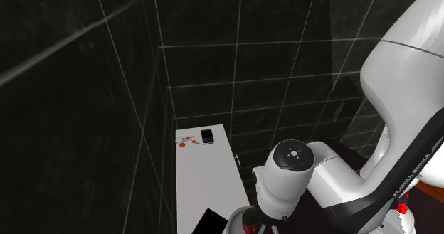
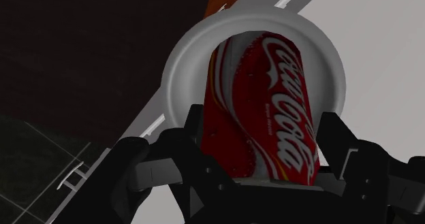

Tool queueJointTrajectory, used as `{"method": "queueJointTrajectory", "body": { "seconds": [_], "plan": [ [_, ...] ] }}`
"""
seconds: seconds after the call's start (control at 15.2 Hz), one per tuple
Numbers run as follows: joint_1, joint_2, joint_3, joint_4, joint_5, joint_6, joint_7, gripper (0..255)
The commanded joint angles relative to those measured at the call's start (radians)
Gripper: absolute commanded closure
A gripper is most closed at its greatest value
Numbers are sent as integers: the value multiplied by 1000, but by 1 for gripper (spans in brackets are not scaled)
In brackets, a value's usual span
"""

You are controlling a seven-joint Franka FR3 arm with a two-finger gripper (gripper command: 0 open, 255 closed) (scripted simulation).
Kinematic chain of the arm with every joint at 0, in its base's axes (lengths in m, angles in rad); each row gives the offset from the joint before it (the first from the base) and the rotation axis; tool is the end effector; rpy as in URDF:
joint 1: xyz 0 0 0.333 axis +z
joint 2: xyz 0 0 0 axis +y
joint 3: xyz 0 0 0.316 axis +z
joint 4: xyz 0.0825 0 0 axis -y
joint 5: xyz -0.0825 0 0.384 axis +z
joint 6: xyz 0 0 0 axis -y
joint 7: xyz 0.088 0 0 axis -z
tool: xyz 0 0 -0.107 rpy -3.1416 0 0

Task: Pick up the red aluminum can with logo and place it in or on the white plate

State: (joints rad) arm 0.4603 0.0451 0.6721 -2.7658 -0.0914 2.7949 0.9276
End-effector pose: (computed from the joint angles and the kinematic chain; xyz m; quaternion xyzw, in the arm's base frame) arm 0.1572 0.3534 0.2040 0.9895 0.1447 -0.0001 0.0028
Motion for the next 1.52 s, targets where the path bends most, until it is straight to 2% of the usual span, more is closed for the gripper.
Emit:
{"method": "queueJointTrajectory", "body": {
  "seconds": [0.0, 0.26, 0.33, 0.66, 0.79, 0.86, 0.92, 1.45],
  "plan": [
    [0, 3, -1, 1, -6, 2, 4, 255],
    [0, 3, -1, 1, -6, 2, 4, 255],
    [0, 3, -1, 1, -6, 2, 4, 0],
    [0, 3, -1, 1, -6, 2, 4, 0],
    [-2, -114, 44, -1, 192, -86, -136, 0],
    [13, -168, 43, 2, 260, -134, -185, 0],
    [34, -208, 27, 6, 297, -173, -211, 0],
    [43, -207, 17, 6, 293, -173, -208, 0]
  ]
}}
